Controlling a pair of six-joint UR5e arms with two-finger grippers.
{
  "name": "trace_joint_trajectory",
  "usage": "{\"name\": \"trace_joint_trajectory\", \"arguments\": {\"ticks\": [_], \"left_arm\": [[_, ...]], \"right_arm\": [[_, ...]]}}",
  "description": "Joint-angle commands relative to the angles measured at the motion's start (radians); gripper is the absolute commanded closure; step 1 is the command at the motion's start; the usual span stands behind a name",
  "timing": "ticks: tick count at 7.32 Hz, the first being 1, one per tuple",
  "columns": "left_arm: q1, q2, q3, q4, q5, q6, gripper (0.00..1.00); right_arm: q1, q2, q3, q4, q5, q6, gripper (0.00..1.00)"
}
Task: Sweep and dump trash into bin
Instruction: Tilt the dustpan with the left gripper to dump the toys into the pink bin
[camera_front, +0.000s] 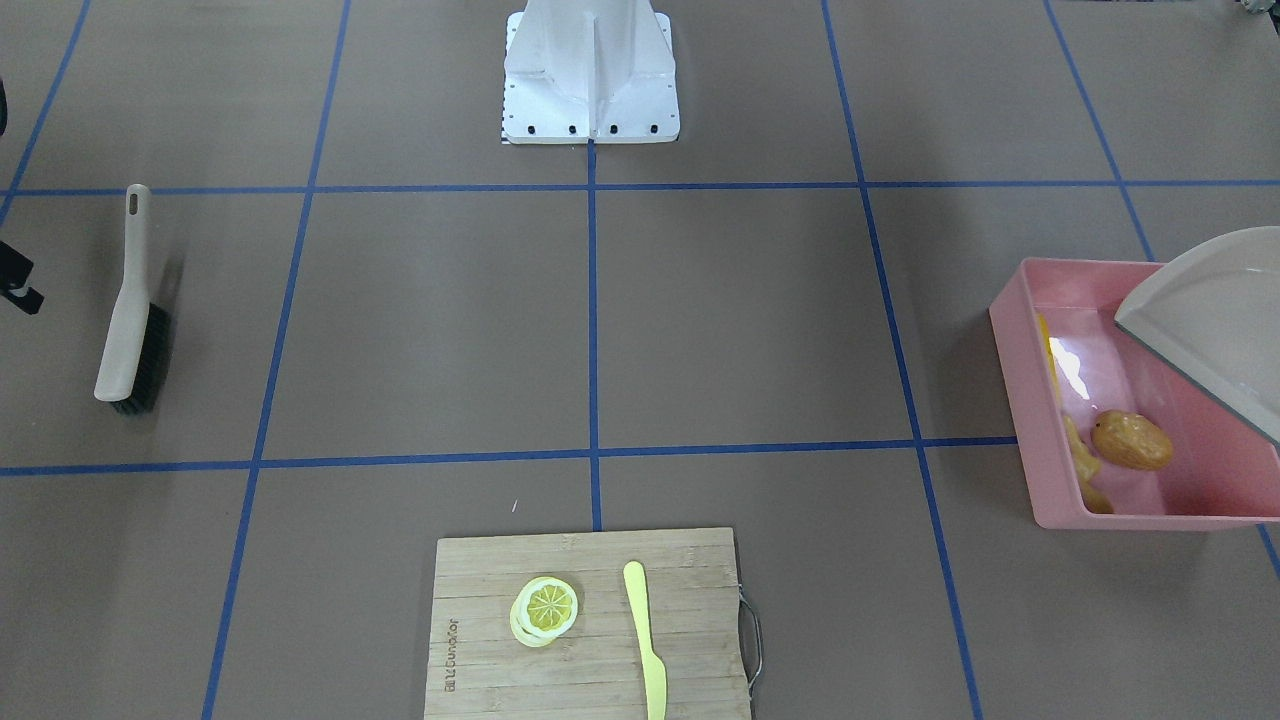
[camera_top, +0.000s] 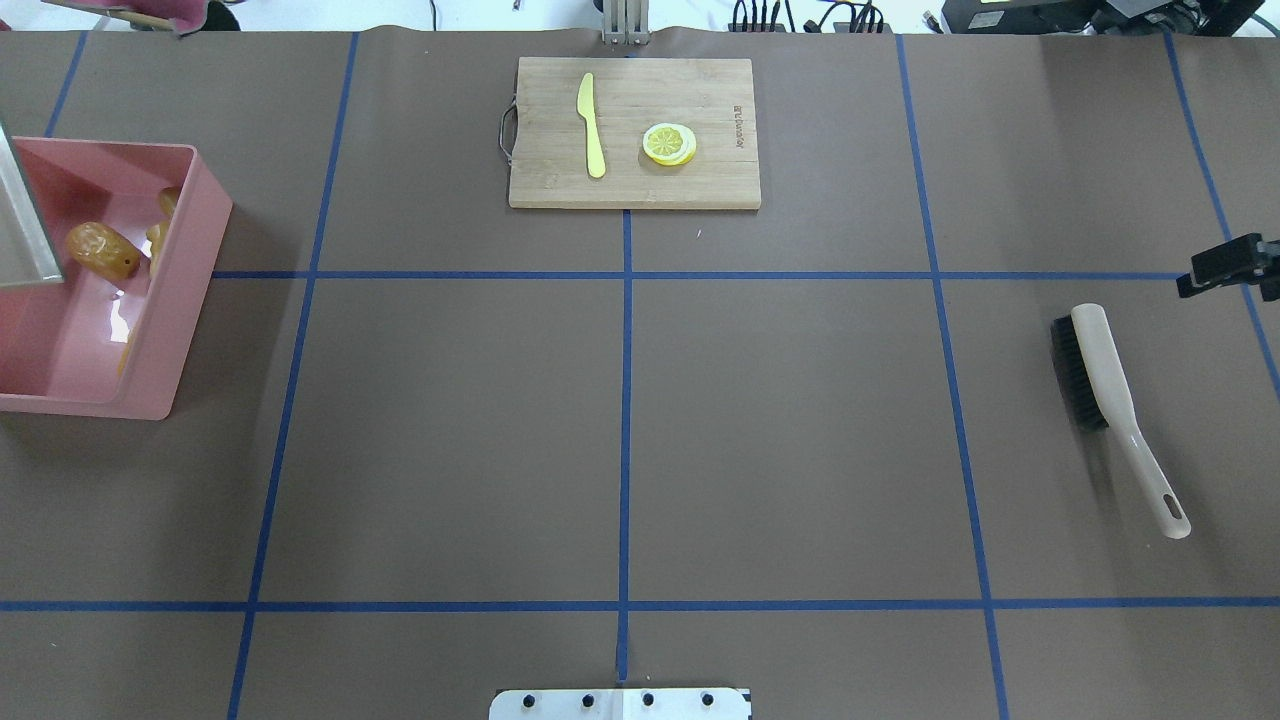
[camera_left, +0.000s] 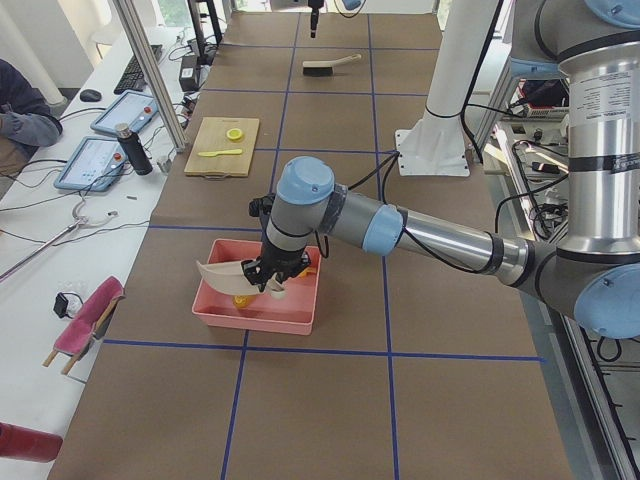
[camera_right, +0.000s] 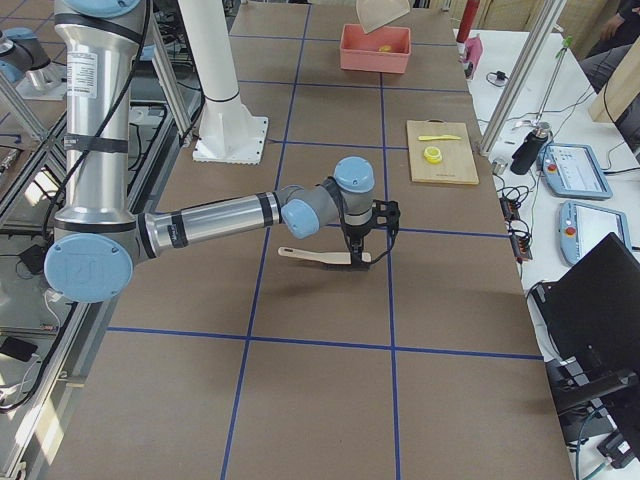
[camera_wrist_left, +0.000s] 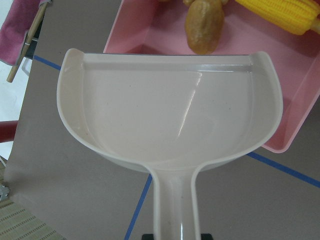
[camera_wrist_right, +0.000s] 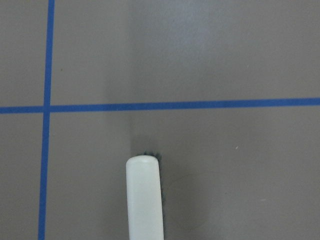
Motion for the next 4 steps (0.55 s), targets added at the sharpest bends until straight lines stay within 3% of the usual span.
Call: {"name": "trace_joint_trajectory", "arguments": {"ticks": [1, 3, 4], "left_arm": [[0.084, -0.087, 0.001, -0.004, -0.139, -0.157, 1.0], [0.309, -0.155, -0.001, -0.097, -0.136, -0.327, 1.0], [0.424, -0.165, 0.001, -0.203, -0.078, -0.43, 1.0]], "right_arm": [[0.119, 0.037, -0.027, -0.141, -0.058, -0.231, 0.0], [0.232, 0.037, -0.117, -0.209, -0.017, -0.355, 0.0], [0.275, 0.042, -0.149, -0.215, 0.076, -0.377, 0.0]]}}
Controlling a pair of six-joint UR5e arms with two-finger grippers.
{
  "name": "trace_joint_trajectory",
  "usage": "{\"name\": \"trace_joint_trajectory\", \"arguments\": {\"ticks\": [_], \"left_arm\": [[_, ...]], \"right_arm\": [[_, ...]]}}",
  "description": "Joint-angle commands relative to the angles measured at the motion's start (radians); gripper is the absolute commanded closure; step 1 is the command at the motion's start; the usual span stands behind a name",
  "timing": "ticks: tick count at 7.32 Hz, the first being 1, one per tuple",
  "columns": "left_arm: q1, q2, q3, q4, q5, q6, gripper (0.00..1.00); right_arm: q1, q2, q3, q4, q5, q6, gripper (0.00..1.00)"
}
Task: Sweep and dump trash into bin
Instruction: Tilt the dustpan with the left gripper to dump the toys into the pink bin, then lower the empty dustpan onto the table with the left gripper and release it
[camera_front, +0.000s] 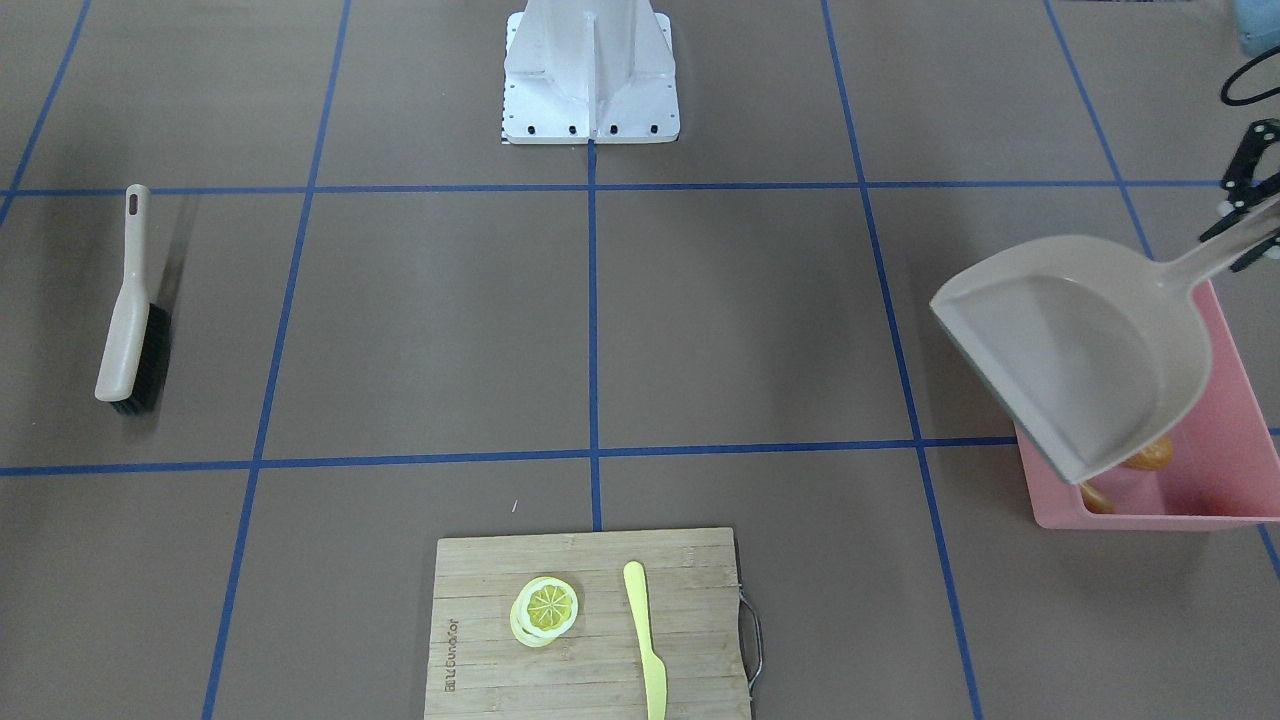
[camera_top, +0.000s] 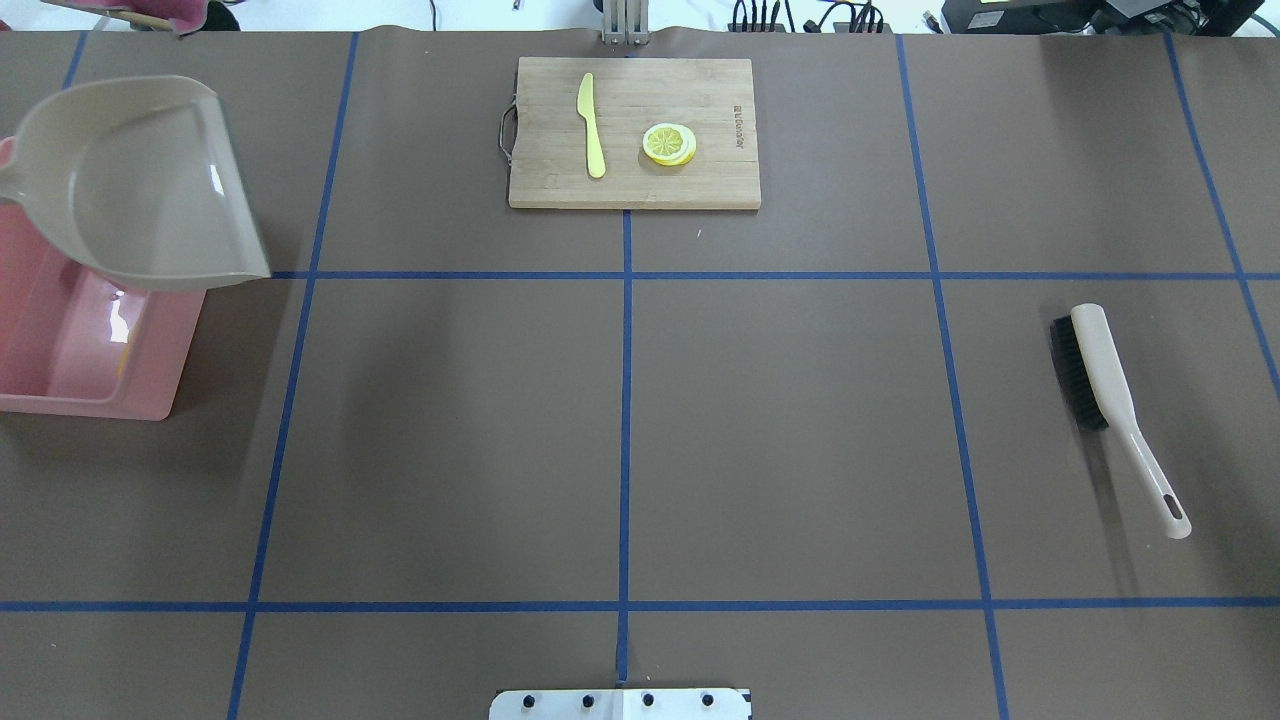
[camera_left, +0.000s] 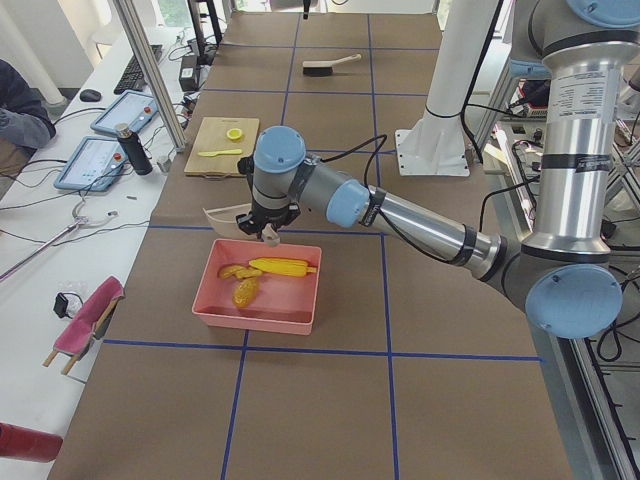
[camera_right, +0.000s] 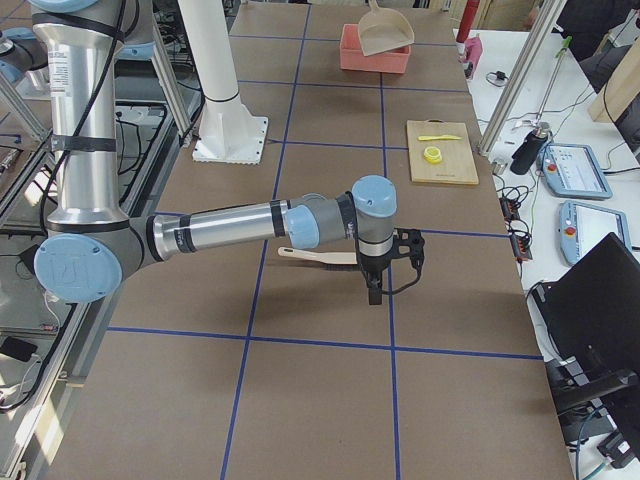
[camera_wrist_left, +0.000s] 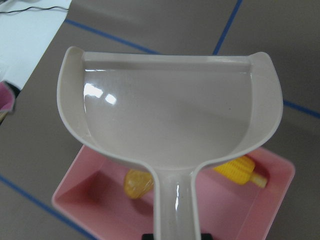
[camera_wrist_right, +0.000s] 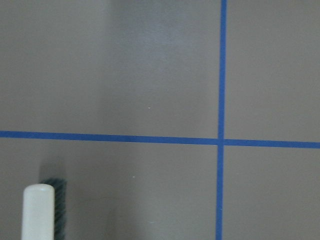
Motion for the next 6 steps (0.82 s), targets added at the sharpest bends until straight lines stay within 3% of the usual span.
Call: {"name": "trace_joint_trajectory", "arguments": {"ticks": [1, 3, 6], "left_arm": [[0.25, -0.04, 0.0, -0.187, 0.091, -0.241, 1.0], [0.44, -0.097, 0.007, -0.24, 0.18, -0.334, 1.0], [0.594, -0.173, 0.085, -0.341, 0.32, -0.331, 1.0]], "right_arm": [[0.076, 0.001, -0.041, -0.021, 0.083, -0.053, 0.0], [0.071, 0.003, -0.091, -0.01, 0.101, -0.014, 0.0], [0.029, 0.015, -0.132, 0.007, 0.09, -0.01, 0.0]]}}
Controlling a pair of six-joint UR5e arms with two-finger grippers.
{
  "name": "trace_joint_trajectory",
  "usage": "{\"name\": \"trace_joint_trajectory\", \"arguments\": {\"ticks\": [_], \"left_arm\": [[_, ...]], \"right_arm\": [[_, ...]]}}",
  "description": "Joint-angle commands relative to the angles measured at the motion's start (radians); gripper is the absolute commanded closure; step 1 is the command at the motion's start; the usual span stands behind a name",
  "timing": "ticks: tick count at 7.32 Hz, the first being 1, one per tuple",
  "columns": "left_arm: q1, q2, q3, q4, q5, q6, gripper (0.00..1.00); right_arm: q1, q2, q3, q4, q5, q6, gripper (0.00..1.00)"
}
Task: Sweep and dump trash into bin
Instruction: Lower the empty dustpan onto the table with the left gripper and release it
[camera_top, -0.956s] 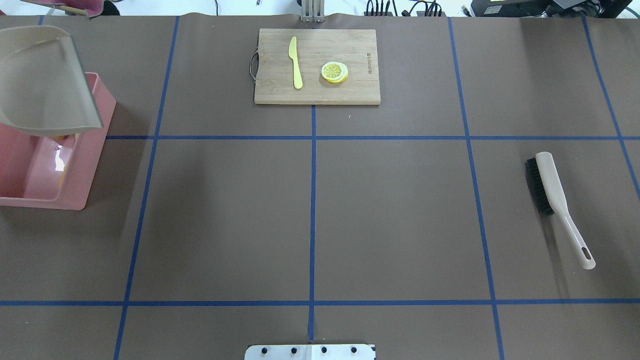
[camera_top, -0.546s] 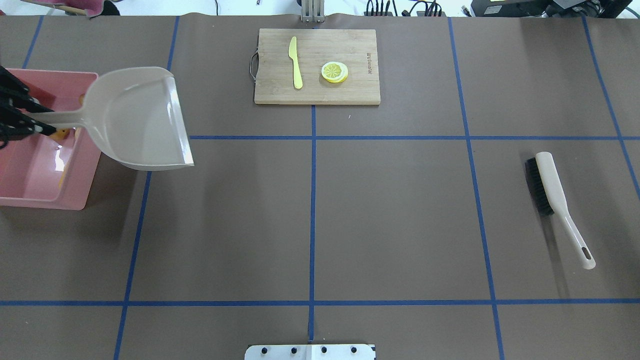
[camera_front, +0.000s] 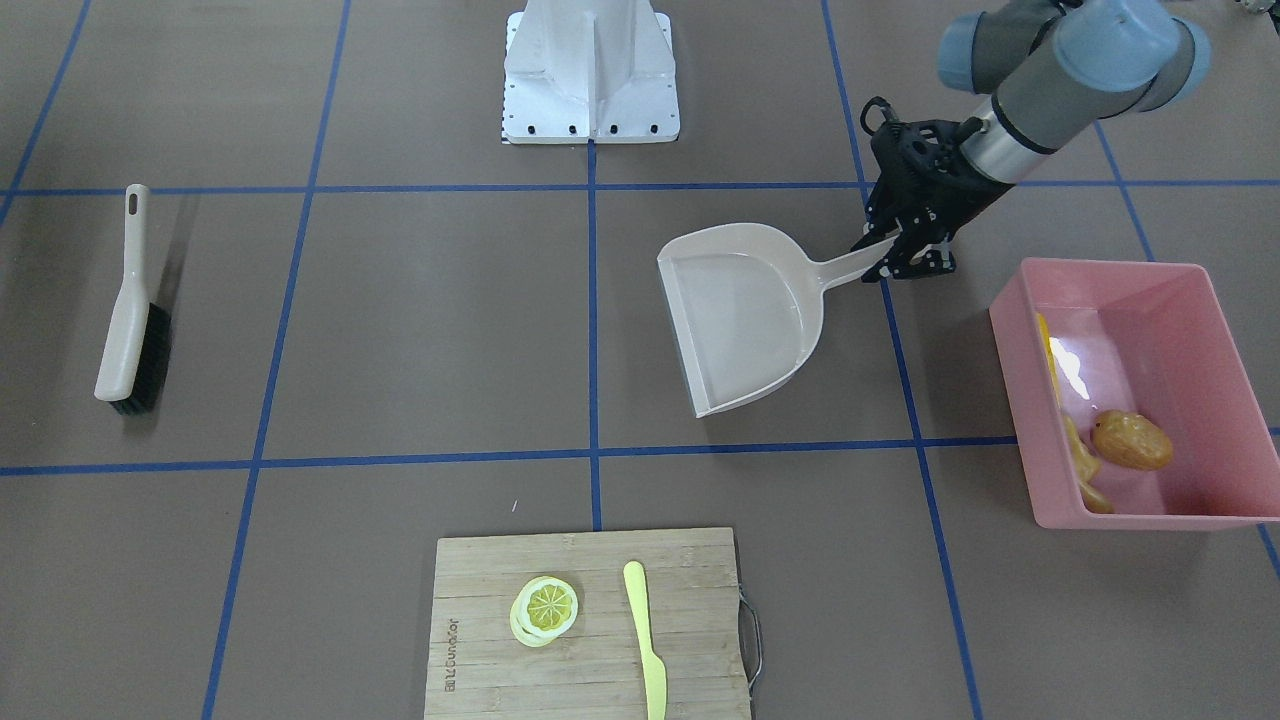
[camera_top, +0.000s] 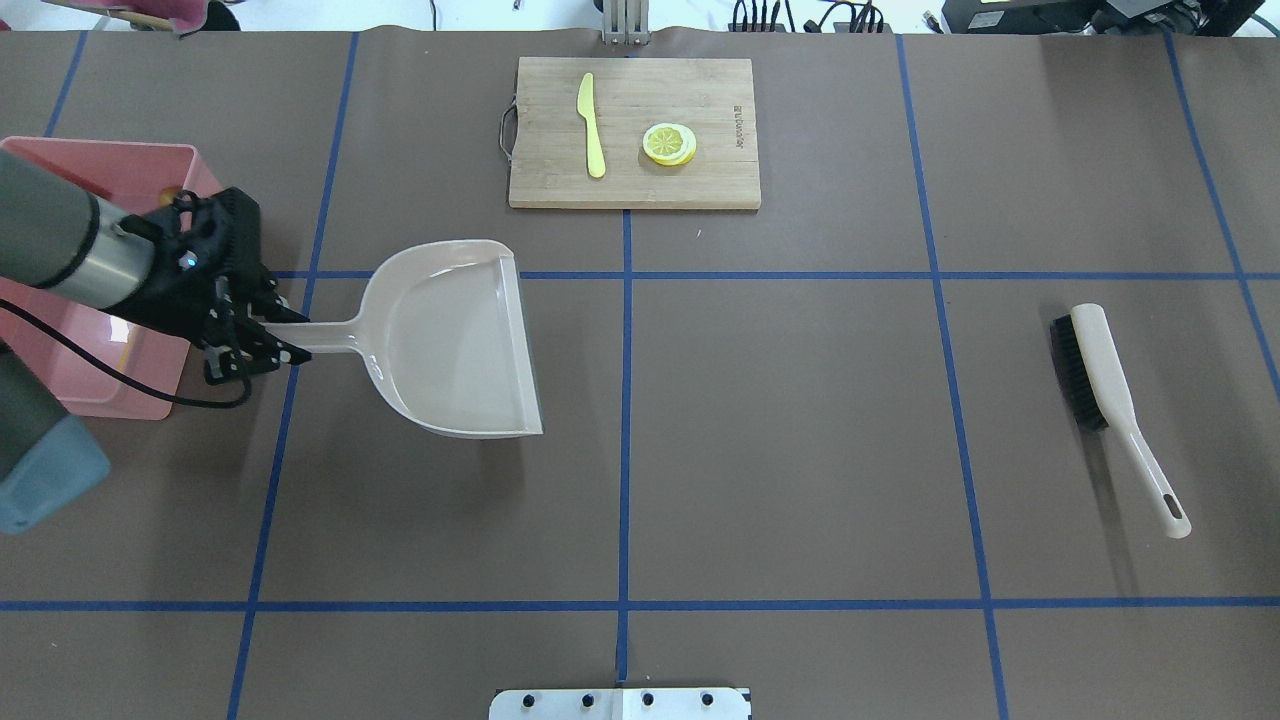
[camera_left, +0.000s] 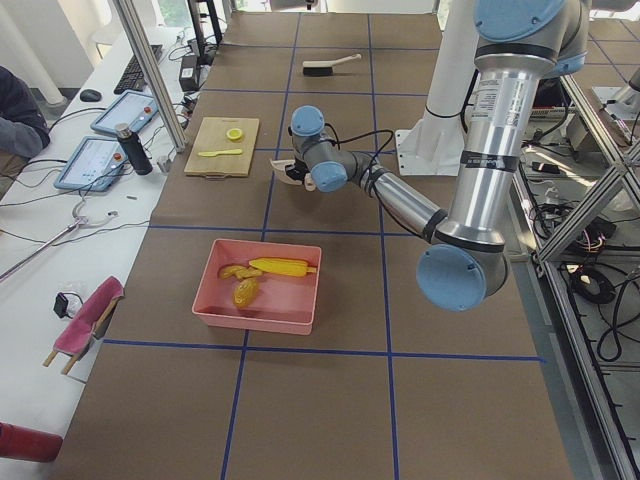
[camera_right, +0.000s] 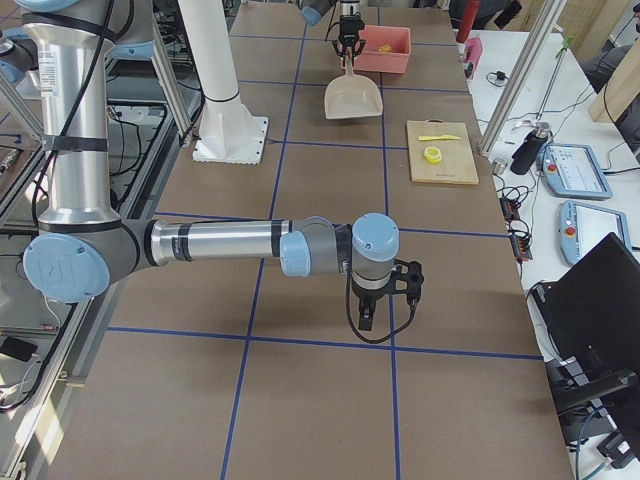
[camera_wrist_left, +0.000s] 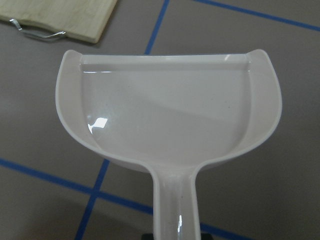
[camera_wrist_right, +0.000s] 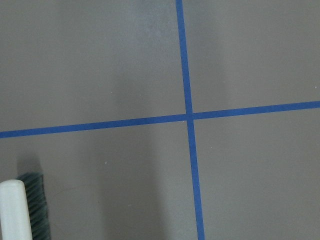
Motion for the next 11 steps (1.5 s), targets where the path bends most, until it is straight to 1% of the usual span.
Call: {"name": "trace_joint_trajectory", "arguments": {"ticks": [1, 3, 5, 6, 7, 10, 11], "left_arm": [[0.1, -0.042, 0.062, -0.089, 0.088, 0.0, 1.0], [0.115, -0.066, 0.082, -0.111, 0.091, 0.01, 1.0], [0.125, -0.071, 0.099, -0.131, 0.094, 0.012, 1.0], [0.138, -0.074, 0.113, -0.151, 0.12, 0.01, 0.81], [0.143, -0.076, 0.124, -0.157, 0.119, 0.009, 0.01], [0.137, -0.095, 0.119, -0.157, 0.119, 0.0, 0.01], [0.107, -0.103, 0.107, -0.148, 0.12, -0.002, 0.01]], "right_arm": [[-0.033, 0.017, -0.056, 0.066, -0.039, 0.002, 0.0], [-0.03, 0.008, -0.057, 0.074, -0.03, 0.004, 0.0], [-0.004, -0.031, 0.001, 0.07, 0.002, 0.004, 0.0], [-0.004, -0.068, 0.063, 0.061, 0.005, 0.023, 0.0], [-0.004, -0.072, 0.074, 0.064, 0.002, 0.077, 0.0], [-0.007, -0.078, 0.074, 0.071, -0.016, 0.05, 0.0], [-0.007, -0.084, 0.077, 0.071, -0.021, 0.021, 0.0]]}}
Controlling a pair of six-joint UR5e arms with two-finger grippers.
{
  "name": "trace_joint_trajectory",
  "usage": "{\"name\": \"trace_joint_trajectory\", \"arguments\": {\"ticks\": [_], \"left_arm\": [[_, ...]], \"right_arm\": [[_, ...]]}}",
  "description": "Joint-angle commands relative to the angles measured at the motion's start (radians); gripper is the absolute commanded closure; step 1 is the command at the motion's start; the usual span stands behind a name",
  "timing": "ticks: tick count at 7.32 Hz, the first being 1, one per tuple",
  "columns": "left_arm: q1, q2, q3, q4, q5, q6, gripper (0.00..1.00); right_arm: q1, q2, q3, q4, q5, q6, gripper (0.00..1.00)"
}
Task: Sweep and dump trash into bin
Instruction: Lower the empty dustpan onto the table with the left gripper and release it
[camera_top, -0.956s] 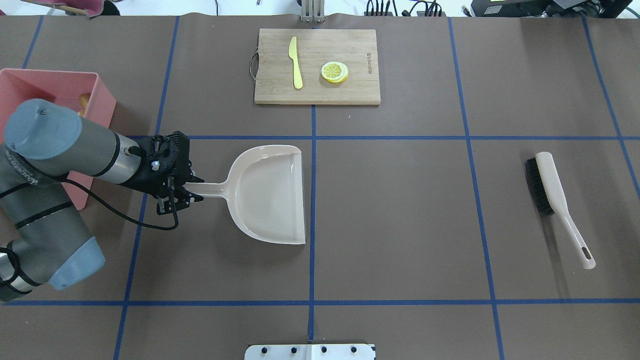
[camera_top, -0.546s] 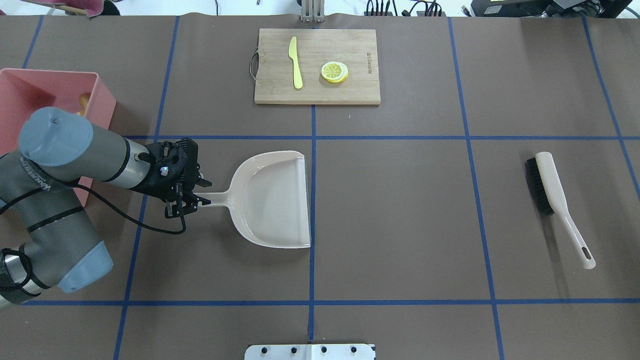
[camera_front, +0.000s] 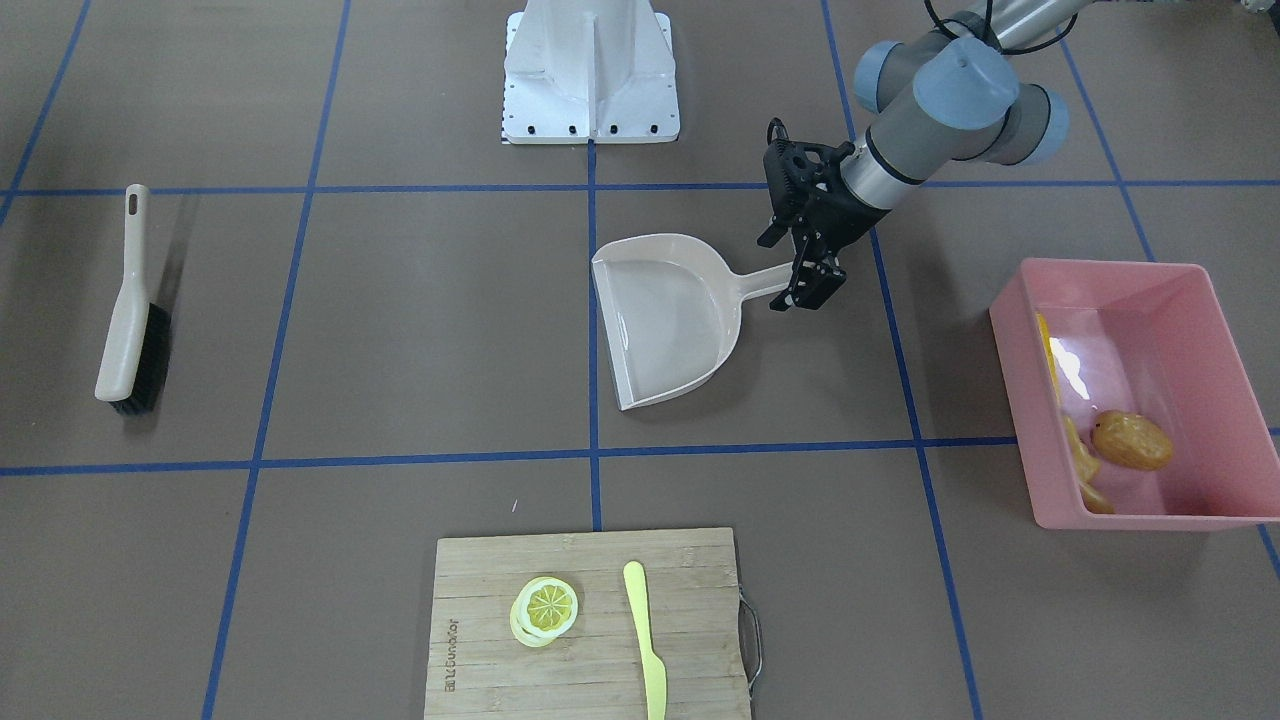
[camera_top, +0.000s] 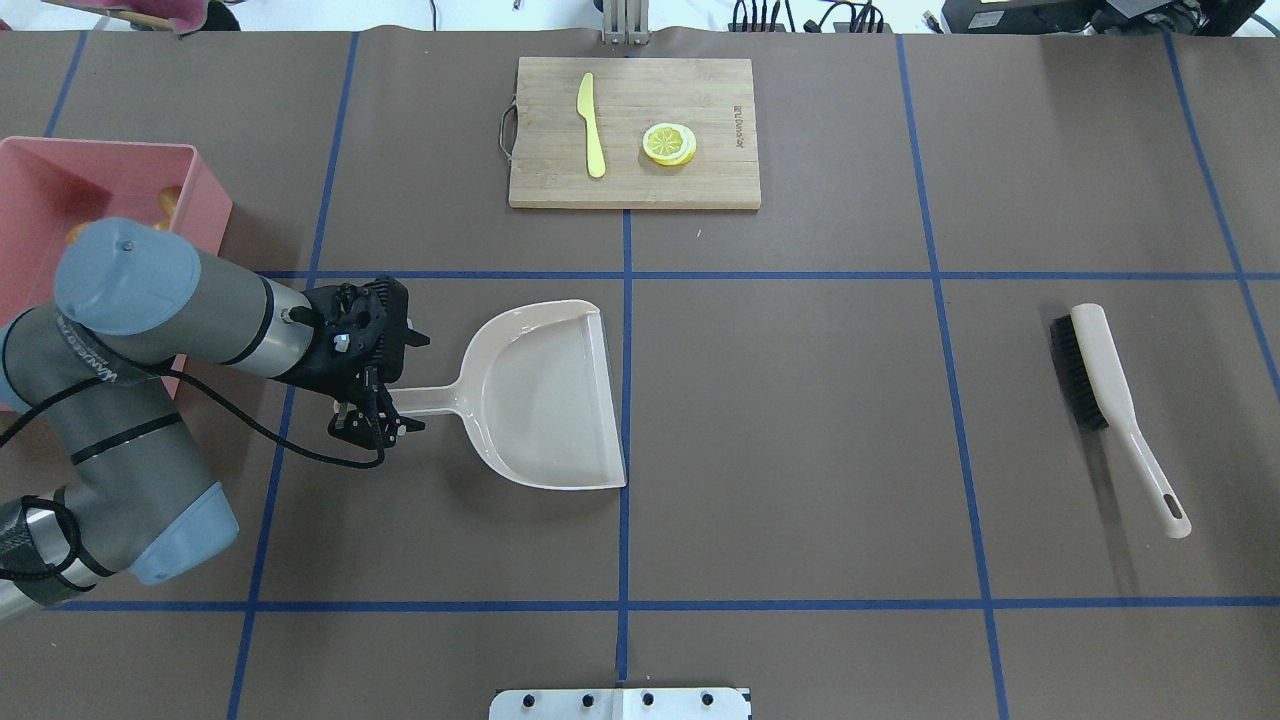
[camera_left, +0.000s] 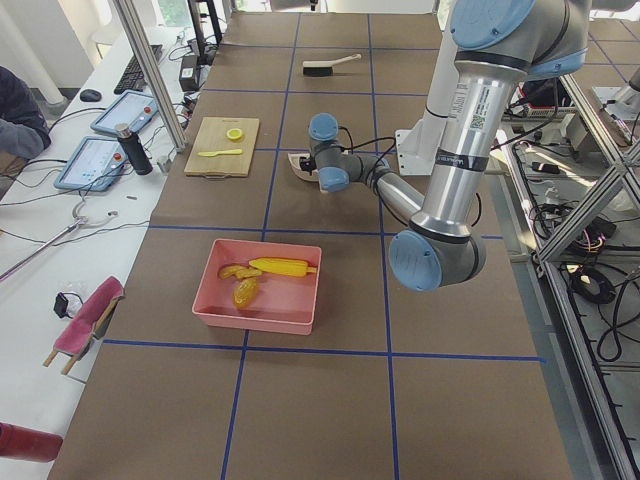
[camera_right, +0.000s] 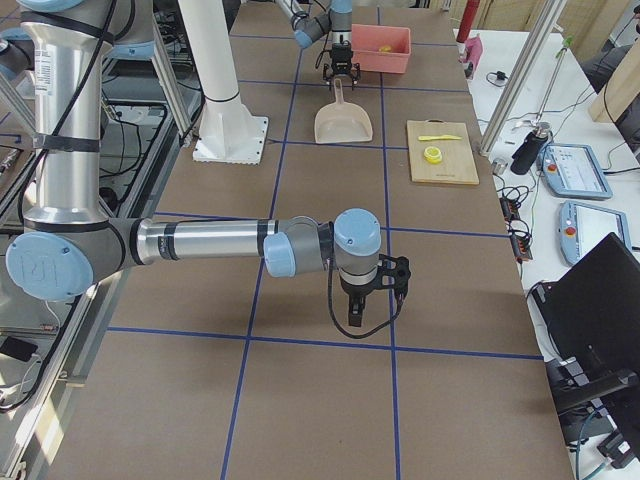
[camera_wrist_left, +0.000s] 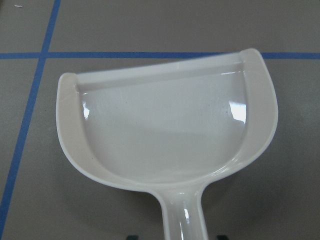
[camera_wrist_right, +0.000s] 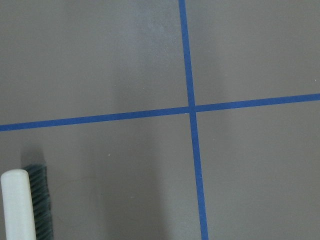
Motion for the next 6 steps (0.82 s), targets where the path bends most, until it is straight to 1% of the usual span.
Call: {"name": "trace_joint_trajectory", "arguments": {"ticks": [1, 2, 3, 4, 5, 6], "left_arm": [[-0.111, -0.009, -0.028, 0.038, -0.002, -0.005, 0.01], [-0.202, 0.001, -0.03, 0.122, -0.008, -0.005, 0.01], [-0.326, 0.045, -0.025, 0.17, -0.009, -0.002, 0.01], [-0.411, 0.121, -0.004, 0.179, -0.014, 0.005, 0.01], [-0.524, 0.183, 0.042, 0.182, -0.064, 0.009, 0.01], [-0.64, 0.192, 0.161, 0.211, -0.297, -0.002, 0.01]], "right_arm": [[0.001, -0.013, 0.005, 0.001, -0.008, -0.055, 0.0], [0.001, -0.052, 0.043, -0.001, -0.008, -0.057, 0.0], [0.001, -0.106, 0.095, 0.0, -0.011, -0.063, 0.0], [0.001, -0.125, 0.107, -0.003, -0.011, -0.135, 0.0], [0.001, -0.129, 0.107, -0.006, -0.013, -0.154, 0.0], [0.002, -0.136, 0.105, -0.006, -0.013, -0.154, 0.0]]}}
